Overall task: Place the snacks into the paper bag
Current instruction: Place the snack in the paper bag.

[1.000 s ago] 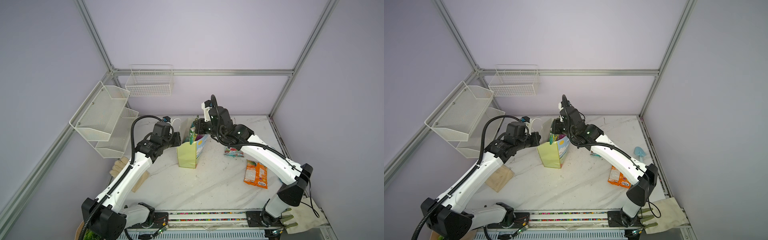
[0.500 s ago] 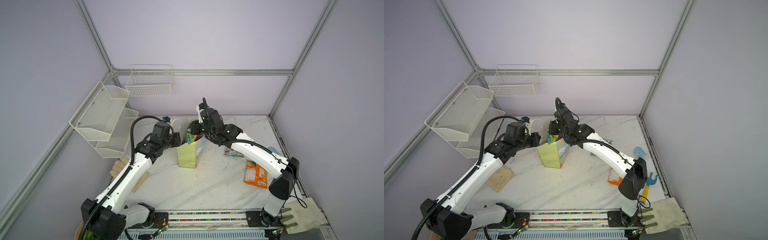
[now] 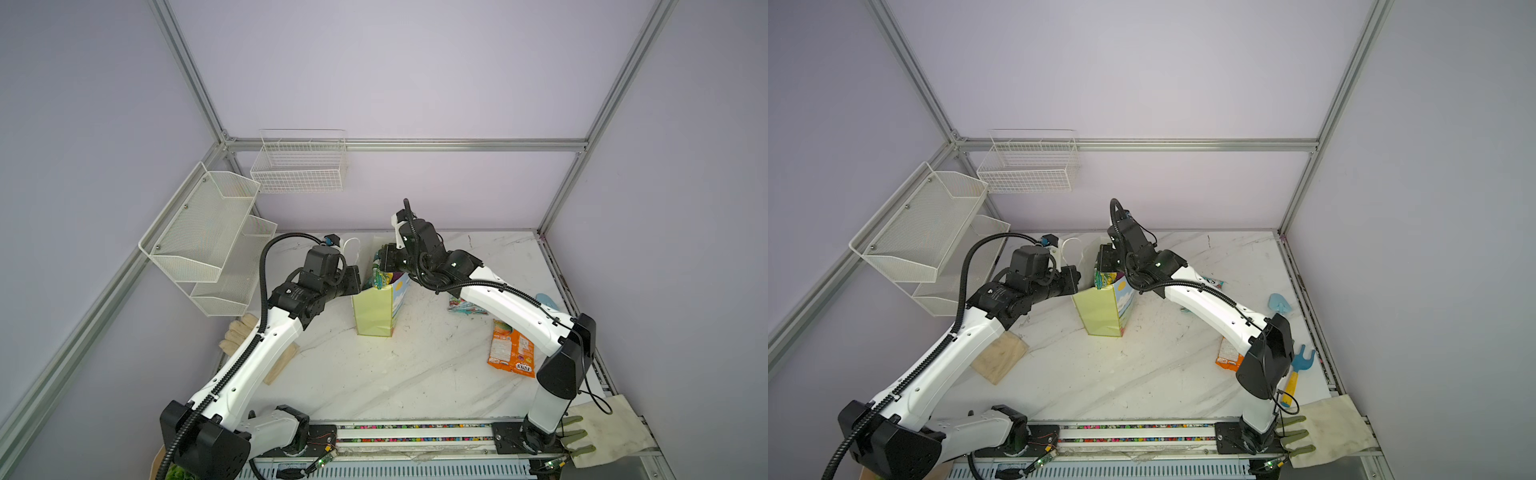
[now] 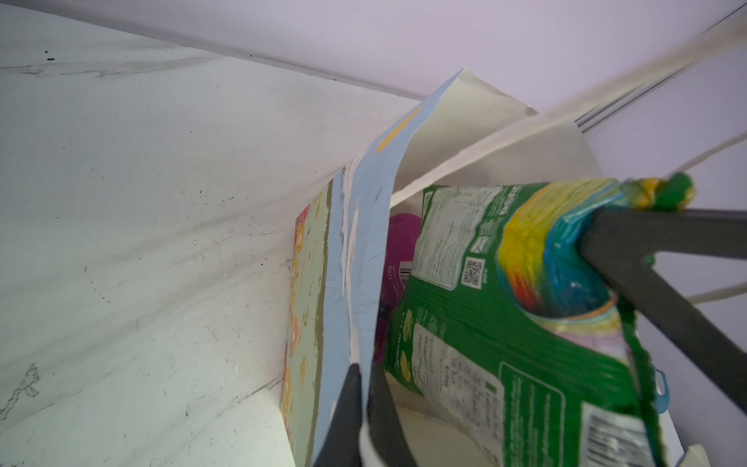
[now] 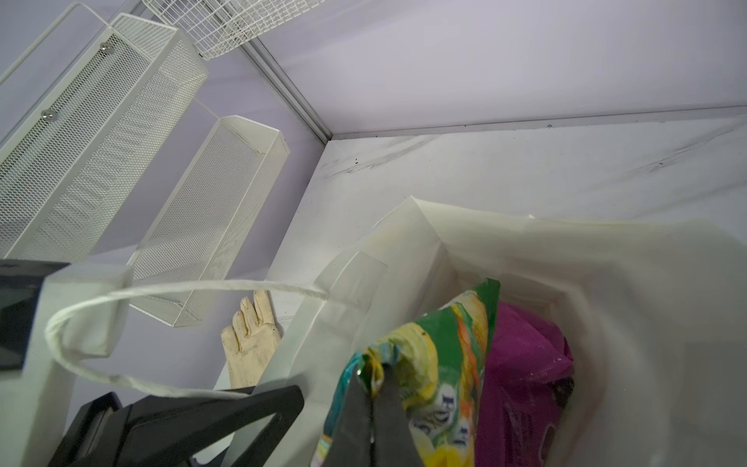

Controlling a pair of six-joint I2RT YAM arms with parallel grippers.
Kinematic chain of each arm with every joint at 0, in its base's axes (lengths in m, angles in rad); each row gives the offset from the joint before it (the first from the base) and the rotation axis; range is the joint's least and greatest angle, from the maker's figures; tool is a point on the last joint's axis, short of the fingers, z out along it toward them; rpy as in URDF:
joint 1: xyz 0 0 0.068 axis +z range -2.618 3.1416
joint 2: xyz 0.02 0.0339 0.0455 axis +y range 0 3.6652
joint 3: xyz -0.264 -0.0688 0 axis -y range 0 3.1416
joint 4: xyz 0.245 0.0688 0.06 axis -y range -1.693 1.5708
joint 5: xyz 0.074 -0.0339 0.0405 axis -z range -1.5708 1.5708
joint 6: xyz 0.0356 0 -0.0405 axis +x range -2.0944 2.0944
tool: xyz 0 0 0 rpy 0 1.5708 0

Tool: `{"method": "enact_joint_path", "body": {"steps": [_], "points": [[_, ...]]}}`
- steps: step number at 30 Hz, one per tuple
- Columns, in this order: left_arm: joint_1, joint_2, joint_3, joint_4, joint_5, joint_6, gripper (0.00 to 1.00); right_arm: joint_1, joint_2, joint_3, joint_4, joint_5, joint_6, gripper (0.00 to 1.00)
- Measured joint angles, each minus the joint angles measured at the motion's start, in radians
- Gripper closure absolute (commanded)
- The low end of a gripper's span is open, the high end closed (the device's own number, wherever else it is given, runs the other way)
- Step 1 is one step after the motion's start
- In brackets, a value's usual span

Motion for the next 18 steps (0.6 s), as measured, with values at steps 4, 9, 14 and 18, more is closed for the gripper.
{"method": "enact_joint_path", "body": {"steps": [4, 9, 14, 18], "points": [[0.0, 0.0, 0.0, 0.0, 0.0, 0.0, 1.0, 0.0, 0.0, 0.0, 0.003, 0.001, 0.002, 1.0], [0.0, 0.0, 0.0, 0.0, 0.0, 0.0, 1.0, 0.0, 0.013, 0.029, 0.002, 0.018, 0.009, 1.0], [0.0, 0.0, 0.0, 0.0, 0.001, 0.0, 1.0, 0.0, 0.034, 0.08, 0.0, 0.043, 0.016, 1.0], [0.0, 0.0, 0.0, 0.0, 0.001, 0.0, 1.0, 0.0, 0.053, 0.1, -0.001, 0.045, 0.018, 1.0]]}}
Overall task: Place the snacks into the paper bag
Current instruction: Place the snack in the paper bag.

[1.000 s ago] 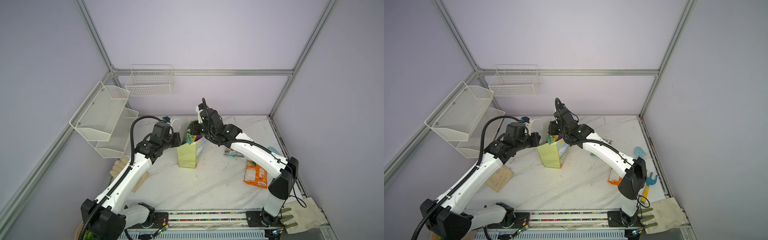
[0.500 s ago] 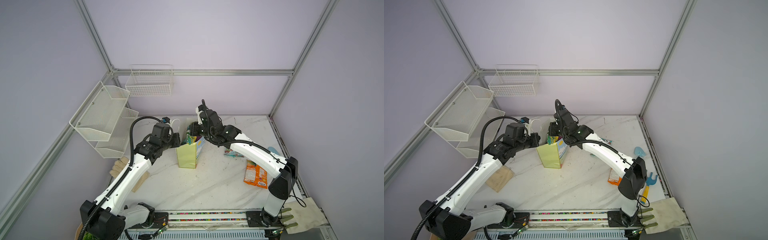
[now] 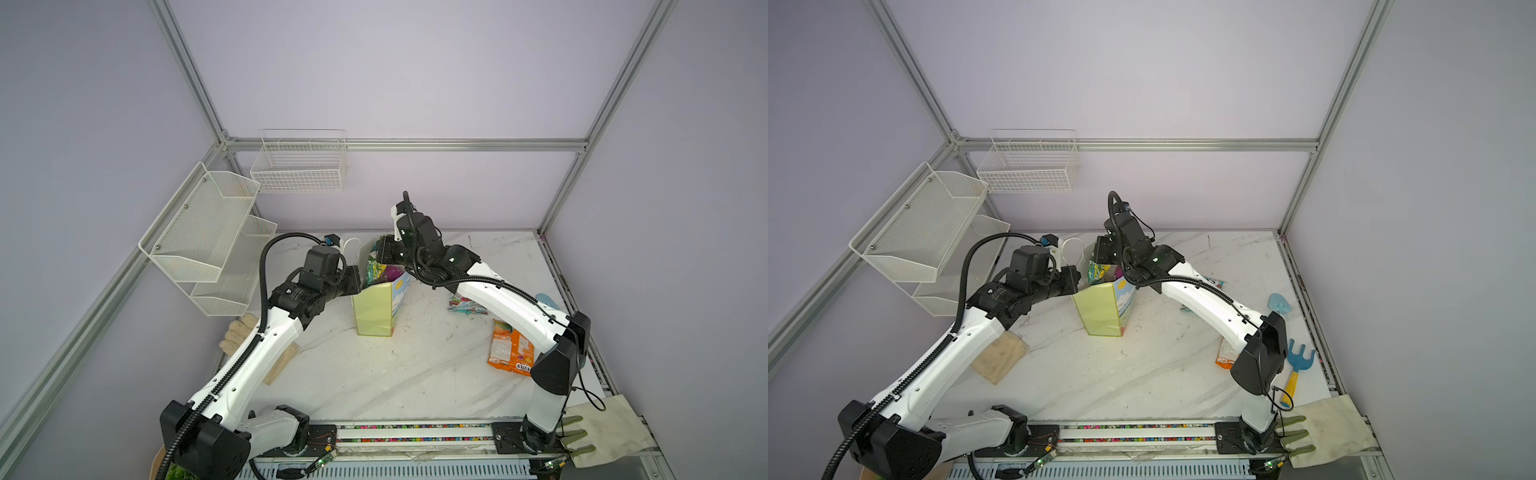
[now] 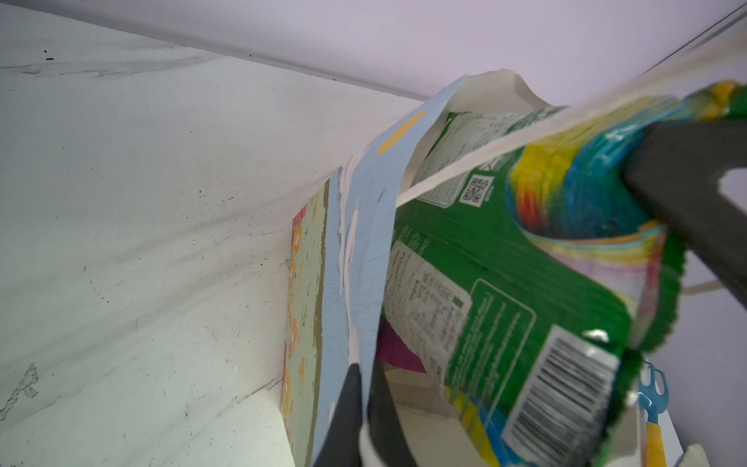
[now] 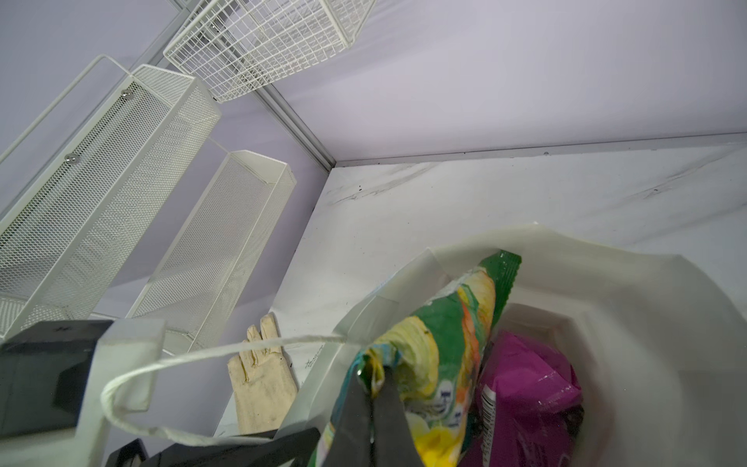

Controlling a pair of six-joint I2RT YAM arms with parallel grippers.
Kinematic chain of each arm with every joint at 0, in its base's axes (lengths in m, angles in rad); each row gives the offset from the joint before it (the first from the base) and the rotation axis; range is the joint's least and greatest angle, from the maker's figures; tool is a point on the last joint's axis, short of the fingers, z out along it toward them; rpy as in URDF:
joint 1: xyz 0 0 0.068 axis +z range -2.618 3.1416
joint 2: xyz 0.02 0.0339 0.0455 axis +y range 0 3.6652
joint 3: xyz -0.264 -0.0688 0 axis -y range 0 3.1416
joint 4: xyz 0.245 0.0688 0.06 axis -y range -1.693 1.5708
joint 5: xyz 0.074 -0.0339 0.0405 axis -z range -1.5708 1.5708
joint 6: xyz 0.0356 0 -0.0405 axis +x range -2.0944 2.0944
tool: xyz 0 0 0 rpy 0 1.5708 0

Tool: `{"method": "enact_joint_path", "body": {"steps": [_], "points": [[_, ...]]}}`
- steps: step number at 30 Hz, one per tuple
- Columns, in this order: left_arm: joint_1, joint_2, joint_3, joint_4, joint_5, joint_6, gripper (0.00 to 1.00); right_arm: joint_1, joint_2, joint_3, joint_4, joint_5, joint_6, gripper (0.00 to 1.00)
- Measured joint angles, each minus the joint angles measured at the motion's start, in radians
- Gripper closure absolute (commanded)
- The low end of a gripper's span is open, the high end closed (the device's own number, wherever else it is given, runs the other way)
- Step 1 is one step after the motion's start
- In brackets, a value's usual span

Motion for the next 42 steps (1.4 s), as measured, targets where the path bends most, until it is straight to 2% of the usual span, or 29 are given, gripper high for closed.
{"method": "enact_joint_path", "body": {"steps": [6, 7, 11, 13, 15, 27, 34, 42], "points": [[0.0, 0.0, 0.0, 0.0, 0.0, 0.0, 1.0, 0.0, 0.027, -0.024, -0.005, -0.026, -0.002, 1.0], [0.0, 0.0, 0.0, 0.0, 0.0, 0.0, 1.0, 0.0, 0.027, -0.034, -0.006, -0.032, -0.003, 0.97], [0.0, 0.0, 0.0, 0.0, 0.0, 0.0, 1.0, 0.0, 0.019, -0.084, 0.002, -0.069, -0.012, 0.65], [0.0, 0.0, 0.0, 0.0, 0.0, 0.0, 1.0, 0.0, 0.008, -0.104, 0.006, -0.087, -0.014, 0.53], [0.0, 0.0, 0.0, 0.0, 0.0, 0.0, 1.0, 0.001, -0.006, -0.113, 0.012, -0.104, -0.016, 0.48], [0.002, 0.002, 0.0, 0.001, -0.001, 0.0, 1.0, 0.03, -0.158, -0.108, 0.0, -0.101, -0.023, 0.41], [0.006, 0.005, 0.0, 0.002, 0.0, 0.0, 1.0, 0.033, -0.283, -0.114, -0.051, 0.011, -0.029, 0.33], [0.006, 0.005, 0.0, 0.003, 0.0, 0.0, 1.0, 0.024, -0.409, -0.238, -0.082, 0.148, -0.02, 0.26]]}}
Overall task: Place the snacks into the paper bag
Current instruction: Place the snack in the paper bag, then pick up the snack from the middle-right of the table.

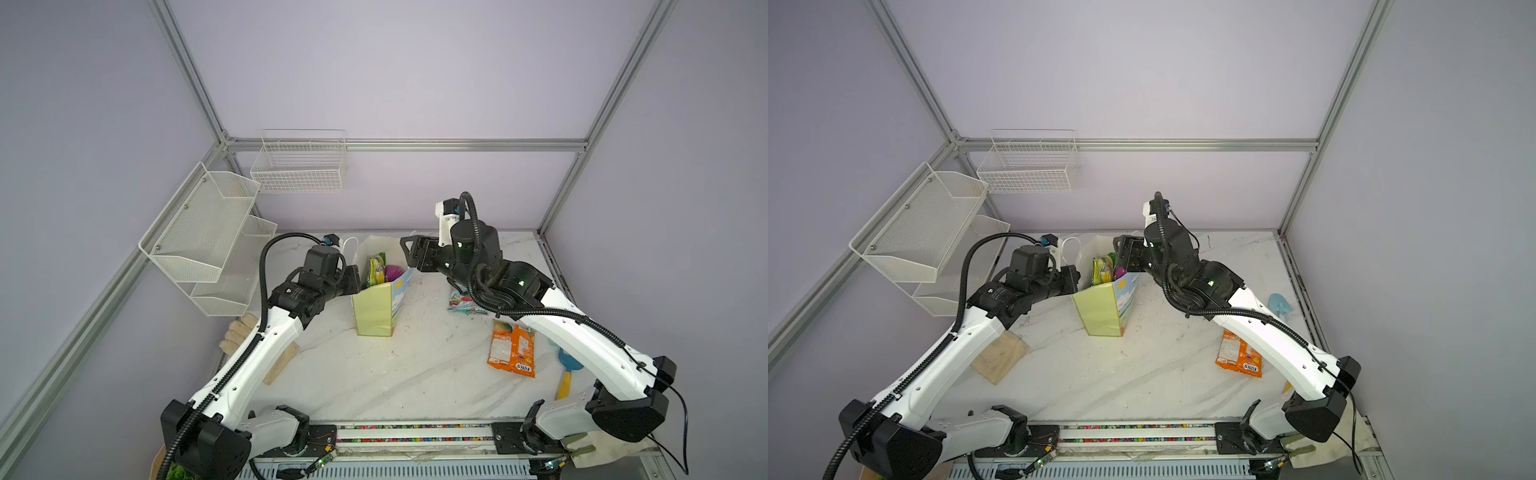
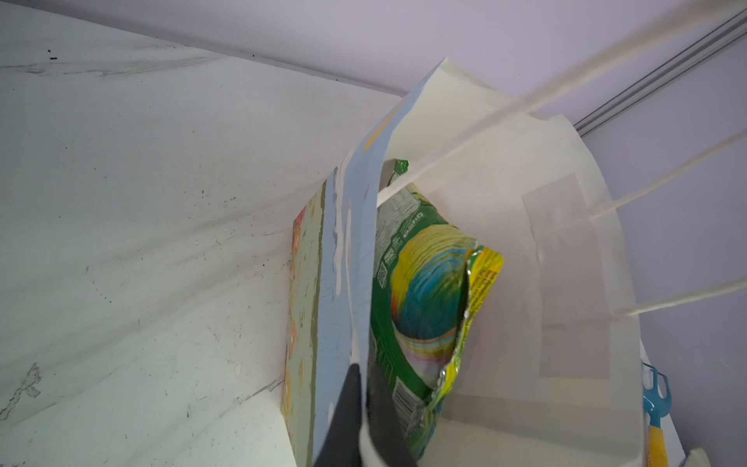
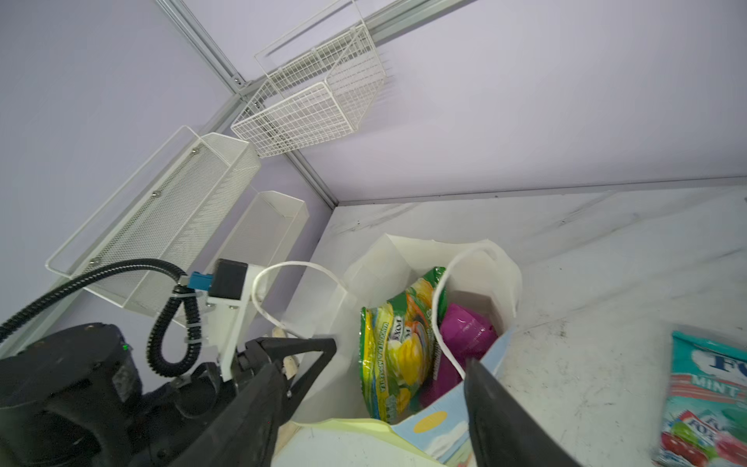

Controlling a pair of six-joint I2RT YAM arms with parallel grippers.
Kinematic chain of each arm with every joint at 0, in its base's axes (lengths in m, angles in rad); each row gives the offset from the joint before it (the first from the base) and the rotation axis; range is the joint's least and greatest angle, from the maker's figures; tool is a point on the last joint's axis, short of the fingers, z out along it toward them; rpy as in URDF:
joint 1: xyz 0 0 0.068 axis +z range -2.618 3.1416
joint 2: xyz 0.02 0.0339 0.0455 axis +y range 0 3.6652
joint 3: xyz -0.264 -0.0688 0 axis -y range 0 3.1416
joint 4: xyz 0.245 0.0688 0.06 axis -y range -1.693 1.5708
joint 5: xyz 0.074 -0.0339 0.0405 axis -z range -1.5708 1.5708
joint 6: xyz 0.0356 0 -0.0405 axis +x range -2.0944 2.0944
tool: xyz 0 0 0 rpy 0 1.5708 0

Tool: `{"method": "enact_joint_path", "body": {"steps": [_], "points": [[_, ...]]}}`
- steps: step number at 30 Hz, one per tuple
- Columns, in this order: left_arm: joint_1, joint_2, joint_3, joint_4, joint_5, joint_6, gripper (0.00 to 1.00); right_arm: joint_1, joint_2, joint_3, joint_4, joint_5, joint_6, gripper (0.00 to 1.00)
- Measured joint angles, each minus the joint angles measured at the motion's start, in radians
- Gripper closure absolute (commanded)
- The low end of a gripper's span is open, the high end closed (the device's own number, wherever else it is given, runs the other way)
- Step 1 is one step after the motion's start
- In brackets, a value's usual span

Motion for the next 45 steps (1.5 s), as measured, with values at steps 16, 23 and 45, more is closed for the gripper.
{"method": "enact_joint_path", "body": {"steps": [16, 23, 45], "points": [[0.003, 0.005, 0.0, 0.006, 0.003, 0.0, 1.0, -0.322, -0.08, -0.373, -0.034, -0.002, 0.037, 0.1], [0.006, 0.006, 0.0, 0.01, 0.007, 0.0, 1.0, -0.438, -0.027, -0.467, -0.02, -0.042, 0.016, 0.08], [0.007, 0.005, -0.006, 0.018, 0.007, 0.0, 1.0, -0.744, 0.257, -0.595, 0.208, -0.249, -0.001, 0.03]]}}
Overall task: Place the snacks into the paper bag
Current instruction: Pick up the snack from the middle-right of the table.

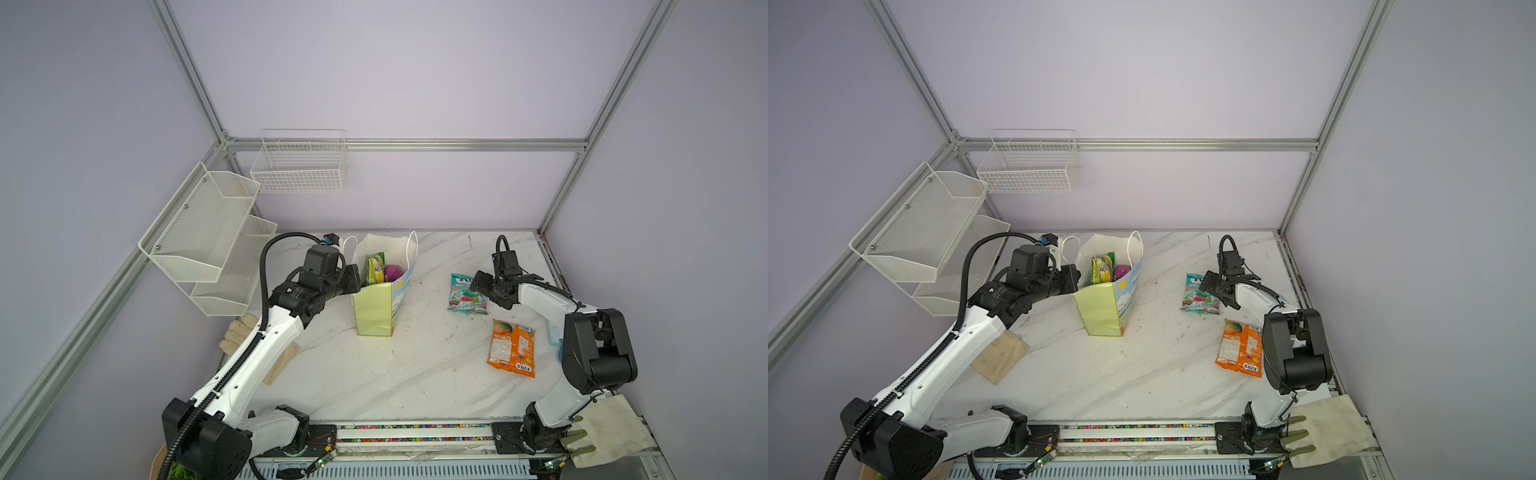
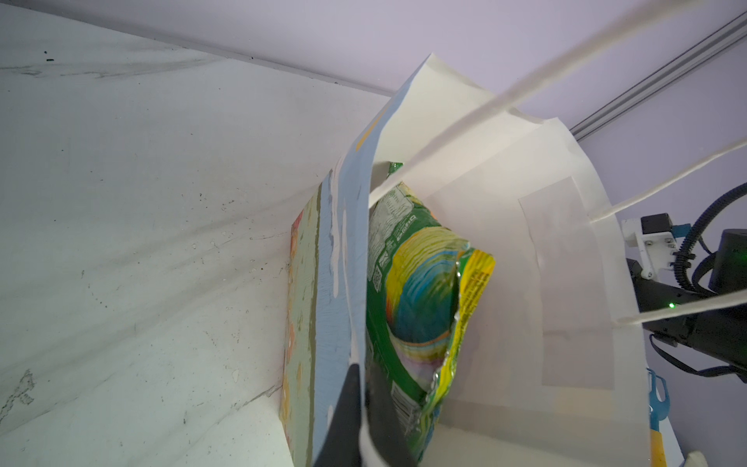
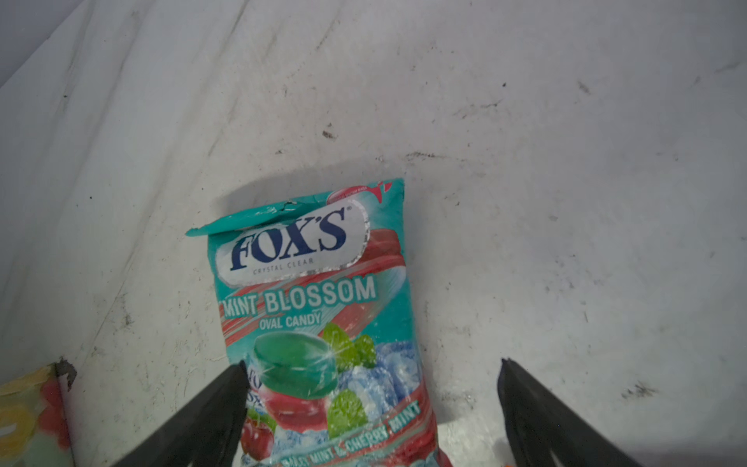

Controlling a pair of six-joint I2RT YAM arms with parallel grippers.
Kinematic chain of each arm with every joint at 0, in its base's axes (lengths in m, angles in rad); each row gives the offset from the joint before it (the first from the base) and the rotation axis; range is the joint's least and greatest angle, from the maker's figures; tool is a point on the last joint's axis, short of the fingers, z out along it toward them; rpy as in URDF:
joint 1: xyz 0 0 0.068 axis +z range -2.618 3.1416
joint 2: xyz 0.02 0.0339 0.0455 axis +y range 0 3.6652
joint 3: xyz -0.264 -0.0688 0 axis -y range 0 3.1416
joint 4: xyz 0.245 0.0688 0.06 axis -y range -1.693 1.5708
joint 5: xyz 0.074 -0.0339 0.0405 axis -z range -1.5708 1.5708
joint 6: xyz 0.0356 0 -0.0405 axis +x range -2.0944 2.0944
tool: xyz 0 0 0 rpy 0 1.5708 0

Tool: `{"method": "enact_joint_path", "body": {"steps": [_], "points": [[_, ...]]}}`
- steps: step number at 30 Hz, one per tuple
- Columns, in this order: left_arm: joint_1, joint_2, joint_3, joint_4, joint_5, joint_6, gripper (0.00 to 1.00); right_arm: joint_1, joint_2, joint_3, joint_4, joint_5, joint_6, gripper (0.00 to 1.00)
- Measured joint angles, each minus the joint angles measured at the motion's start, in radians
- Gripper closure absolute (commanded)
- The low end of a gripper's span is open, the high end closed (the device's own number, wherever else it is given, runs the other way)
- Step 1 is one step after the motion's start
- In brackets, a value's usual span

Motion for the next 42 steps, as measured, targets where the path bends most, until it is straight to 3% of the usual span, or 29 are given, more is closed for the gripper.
{"method": "enact_joint_path", "body": {"steps": [15, 24, 30, 35, 42], "points": [[0.002, -0.002, -0.002, 0.0, 0.0, 0.0, 1.0, -0.034, 0.095, -0.052, 0.163, -0.173, -0.018, 0.1], [0.004, -0.002, -0.002, -0.001, 0.001, 0.0, 1.0, -0.037, 0.096, -0.103, 0.275, -0.252, -0.01, 0.27], [0.004, -0.002, -0.002, -0.001, 0.001, 0.0, 1.0, -0.039, 0.096, -0.142, 0.338, -0.276, 0.008, 0.49], [0.004, -0.002, -0.002, -0.002, 0.001, 0.0, 1.0, -0.042, 0.096, -0.162, 0.373, -0.29, 0.029, 0.84], [0.004, -0.003, -0.002, -0.003, 0.001, 0.0, 1.0, -0.042, 0.076, -0.179, 0.382, -0.291, 0.04, 0.96]]}}
